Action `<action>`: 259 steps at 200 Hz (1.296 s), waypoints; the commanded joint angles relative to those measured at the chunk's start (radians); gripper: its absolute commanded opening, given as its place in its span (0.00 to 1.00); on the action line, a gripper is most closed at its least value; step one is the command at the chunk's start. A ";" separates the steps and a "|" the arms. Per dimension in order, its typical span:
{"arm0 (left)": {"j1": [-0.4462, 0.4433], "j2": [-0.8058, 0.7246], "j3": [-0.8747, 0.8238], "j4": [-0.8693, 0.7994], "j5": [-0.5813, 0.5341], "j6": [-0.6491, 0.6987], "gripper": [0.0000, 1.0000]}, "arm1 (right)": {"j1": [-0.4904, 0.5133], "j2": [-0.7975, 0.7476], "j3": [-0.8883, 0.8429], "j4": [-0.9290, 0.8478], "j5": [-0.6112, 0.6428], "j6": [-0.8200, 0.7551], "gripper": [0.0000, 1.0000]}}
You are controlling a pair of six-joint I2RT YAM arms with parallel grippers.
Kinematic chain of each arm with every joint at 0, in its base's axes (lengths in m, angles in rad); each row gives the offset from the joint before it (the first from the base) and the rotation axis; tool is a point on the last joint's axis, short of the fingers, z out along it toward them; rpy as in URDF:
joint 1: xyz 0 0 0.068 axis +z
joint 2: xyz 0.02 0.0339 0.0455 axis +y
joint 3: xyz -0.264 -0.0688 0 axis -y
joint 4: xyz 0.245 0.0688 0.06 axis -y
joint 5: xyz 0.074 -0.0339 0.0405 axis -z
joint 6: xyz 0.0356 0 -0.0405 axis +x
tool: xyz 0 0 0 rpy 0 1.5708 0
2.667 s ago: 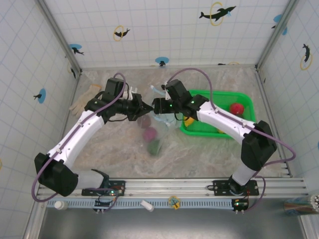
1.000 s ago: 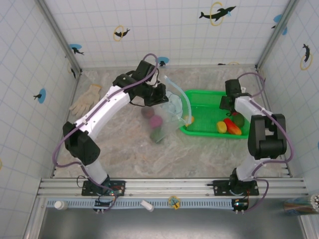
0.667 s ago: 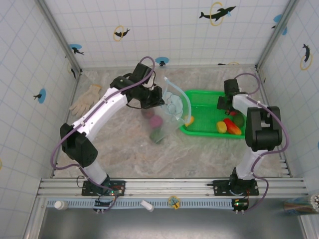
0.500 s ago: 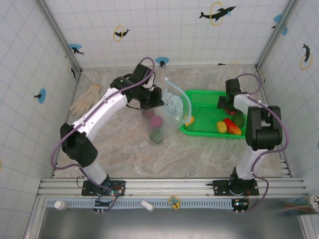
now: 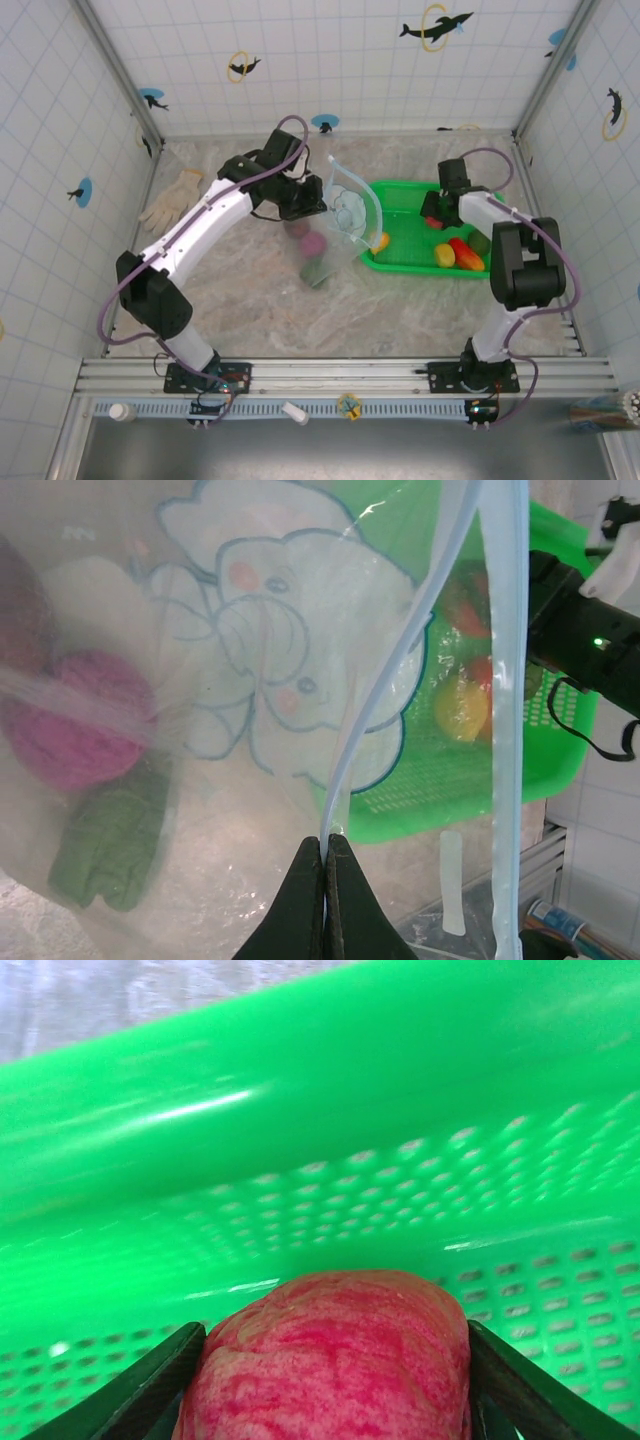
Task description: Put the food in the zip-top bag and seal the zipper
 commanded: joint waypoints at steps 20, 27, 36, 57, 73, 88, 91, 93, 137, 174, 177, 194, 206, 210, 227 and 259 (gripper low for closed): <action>0.012 -0.067 -0.055 0.014 -0.020 -0.010 0.00 | 0.011 -0.152 -0.020 -0.016 -0.103 0.149 0.57; 0.014 -0.071 -0.059 0.022 -0.012 -0.014 0.00 | 0.024 -0.182 -0.018 -0.018 -0.113 0.177 0.57; 0.017 -0.075 -0.061 0.034 0.000 -0.020 0.00 | 0.045 -0.222 -0.018 -0.004 -0.132 0.199 0.57; 0.020 -0.074 -0.057 0.068 0.045 -0.034 0.00 | 0.115 -0.319 0.017 0.023 -0.131 0.235 0.57; 0.019 -0.068 -0.044 0.075 0.059 -0.041 0.00 | 0.171 -0.368 0.067 0.033 -0.121 0.255 0.56; 0.020 -0.063 -0.031 0.072 0.066 -0.041 0.00 | 0.238 -0.388 0.113 0.055 -0.150 0.258 0.57; 0.020 -0.062 -0.028 0.071 0.066 -0.040 0.00 | 0.253 -0.389 0.129 0.044 -0.144 0.256 0.57; 0.019 -0.062 -0.027 0.070 0.068 -0.039 0.00 | 0.270 -0.391 0.142 0.037 -0.134 0.254 0.57; 0.020 -0.072 -0.026 0.057 0.058 -0.042 0.00 | 0.457 -0.450 0.117 0.086 -0.143 0.194 0.58; 0.021 -0.090 -0.021 0.050 0.054 -0.042 0.00 | 0.548 -0.443 0.022 0.130 -0.210 0.201 0.58; 0.022 -0.092 -0.020 0.049 0.053 -0.041 0.00 | 0.557 -0.435 0.021 0.127 -0.203 0.198 0.58; 0.022 -0.106 -0.021 0.043 0.047 -0.039 0.00 | 0.581 -0.392 0.040 0.105 -0.181 0.202 0.59; 0.024 -0.118 -0.023 0.042 0.041 -0.037 0.00 | 0.583 -0.353 0.058 0.091 -0.179 0.231 0.58; 0.024 -0.122 -0.023 0.043 0.041 -0.037 0.00 | 0.584 -0.346 0.062 0.089 -0.180 0.240 0.58; 0.030 -0.140 -0.023 0.042 0.035 -0.034 0.00 | 0.600 -0.298 0.081 0.089 -0.197 0.272 0.58; 0.055 -0.173 -0.025 0.031 0.010 -0.027 0.00 | 0.657 -0.234 0.138 0.034 -0.146 0.258 0.68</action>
